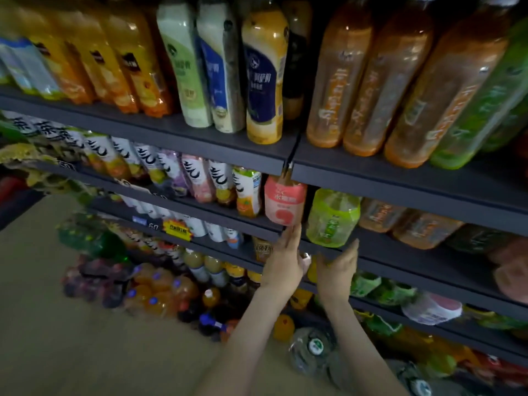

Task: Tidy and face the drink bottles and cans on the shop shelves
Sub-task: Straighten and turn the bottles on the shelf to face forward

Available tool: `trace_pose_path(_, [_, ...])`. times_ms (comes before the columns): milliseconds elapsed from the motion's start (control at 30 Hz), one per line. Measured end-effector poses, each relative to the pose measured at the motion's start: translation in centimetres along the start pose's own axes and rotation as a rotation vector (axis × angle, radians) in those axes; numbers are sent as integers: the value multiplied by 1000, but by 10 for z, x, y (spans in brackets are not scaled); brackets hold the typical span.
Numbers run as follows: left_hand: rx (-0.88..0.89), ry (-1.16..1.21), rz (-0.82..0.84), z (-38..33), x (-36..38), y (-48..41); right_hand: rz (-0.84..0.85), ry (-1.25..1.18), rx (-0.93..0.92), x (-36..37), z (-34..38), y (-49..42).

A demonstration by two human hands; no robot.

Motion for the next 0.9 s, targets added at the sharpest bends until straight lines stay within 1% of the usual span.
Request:
trace_pose_path(67, [90, -26, 34, -9, 17, -11, -20, -30, 11, 0, -10, -15])
trace_pose_path(133, [149, -74, 41, -12, 38, -20, 6, -65, 27, 5, -17, -28])
trace_pose_path(233, [152, -104, -12, -8, 58, -27, -17, -71, 48, 9, -22, -42])
trace_pose_path(333, [134, -13, -18, -11, 60, -29, -59, -30, 44, 11, -23, -47])
trace_pose_path(433, [138, 39, -74, -9, 58, -35, -74, 0, 23, 14, -24, -48])
trace_pose_path(600, [197, 69, -100, -6, 59, -35, -53, -93, -14, 14, -38, -54])
trace_pose_path(700, [254, 127, -82, -6, 64, -28, -45, -110, -92, 12, -44, -48])
trace_pose_path(767, [287, 160, -105, 4, 72, -18, -93, -72, -177, 13, -47, -32])
trace_pose_path(833, [269, 207, -201, 28, 80, -10, -168, 19, -313, 19, -53, -11])
trace_pose_path(900, [192, 210, -326, 68, 92, -6, -164, 136, -442, 43, -71, 16])
Point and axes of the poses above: each hand's wrist, its own y-axis away from the middle knuckle, its own x-axis out of the palm, z = x × y, the point moved 6 cm from there along -y, towards the middle knuckle, and after that the axes turned 15 degrees about -x, right-handed, at the moved point
